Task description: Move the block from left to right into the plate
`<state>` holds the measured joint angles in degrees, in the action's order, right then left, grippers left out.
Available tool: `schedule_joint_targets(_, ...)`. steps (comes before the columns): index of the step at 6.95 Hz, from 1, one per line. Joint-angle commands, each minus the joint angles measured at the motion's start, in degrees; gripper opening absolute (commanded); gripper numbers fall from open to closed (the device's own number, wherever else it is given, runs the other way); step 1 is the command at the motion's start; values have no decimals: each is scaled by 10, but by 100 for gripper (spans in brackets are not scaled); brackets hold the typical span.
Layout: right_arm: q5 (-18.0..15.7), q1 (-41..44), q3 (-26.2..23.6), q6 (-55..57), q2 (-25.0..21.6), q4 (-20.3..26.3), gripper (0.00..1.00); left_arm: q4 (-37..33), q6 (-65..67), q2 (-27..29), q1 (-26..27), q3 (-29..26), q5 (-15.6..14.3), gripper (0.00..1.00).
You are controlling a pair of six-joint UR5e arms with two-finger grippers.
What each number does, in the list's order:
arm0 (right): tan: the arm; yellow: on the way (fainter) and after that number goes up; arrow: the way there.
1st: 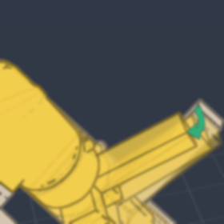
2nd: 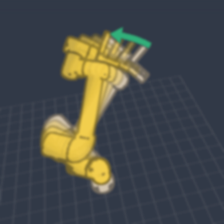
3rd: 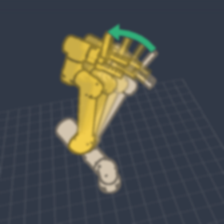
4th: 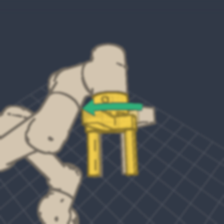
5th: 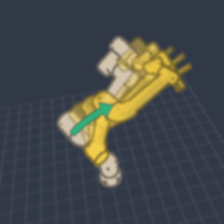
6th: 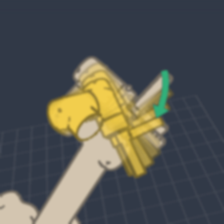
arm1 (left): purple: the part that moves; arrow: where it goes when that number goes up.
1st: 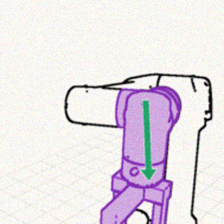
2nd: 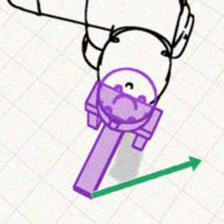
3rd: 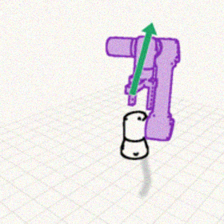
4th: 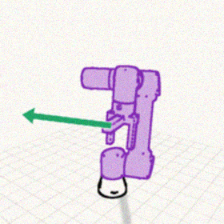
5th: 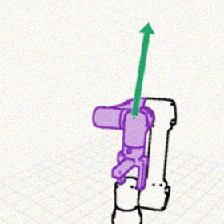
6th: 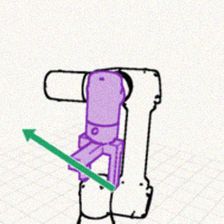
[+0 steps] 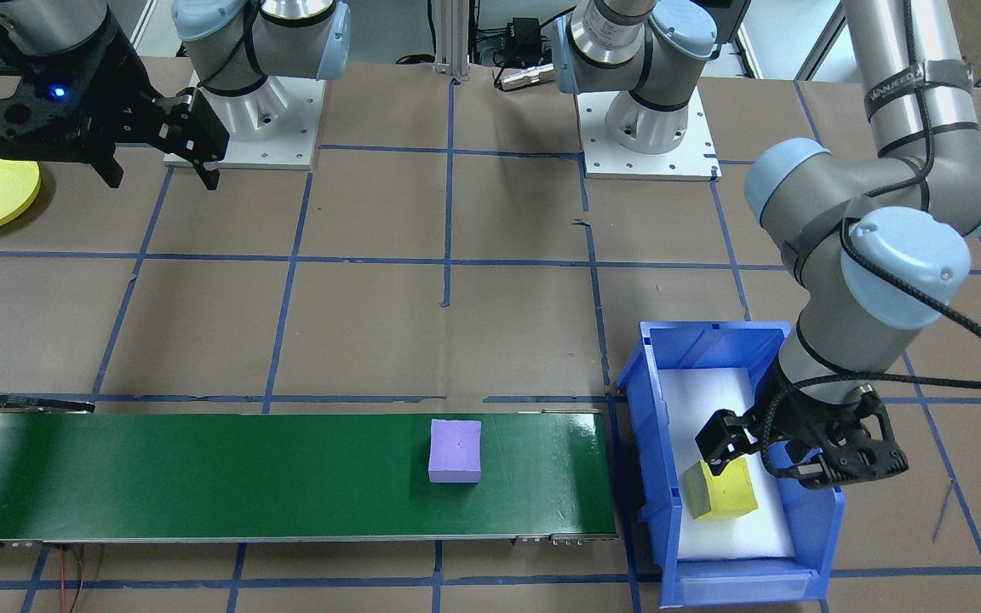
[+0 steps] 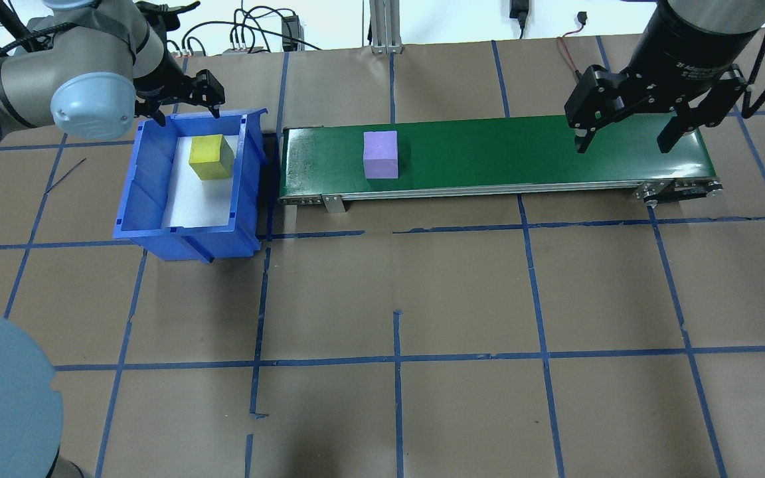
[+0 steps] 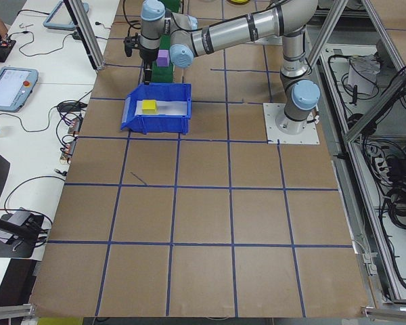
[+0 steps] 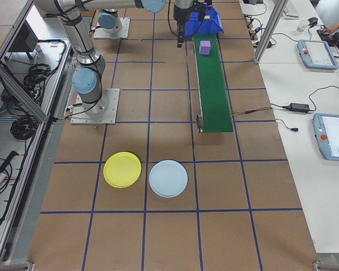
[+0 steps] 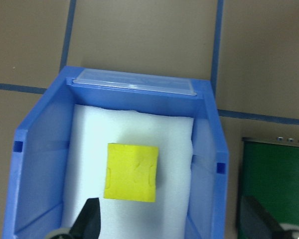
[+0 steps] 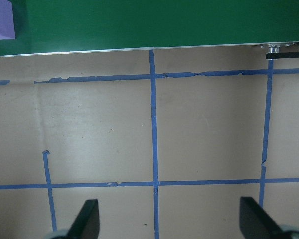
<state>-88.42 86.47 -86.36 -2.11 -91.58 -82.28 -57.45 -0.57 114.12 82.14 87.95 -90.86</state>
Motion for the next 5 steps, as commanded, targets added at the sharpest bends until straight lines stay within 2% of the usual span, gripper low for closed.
schedule_joint_targets(1,-2,1,0,0,-1,-1,100,2,-29,31,-8,5,-4,100)
schedule_joint_targets(5,-3,-2,0,0,0,-2,100,22,-23,77,-8,3,-7,100)
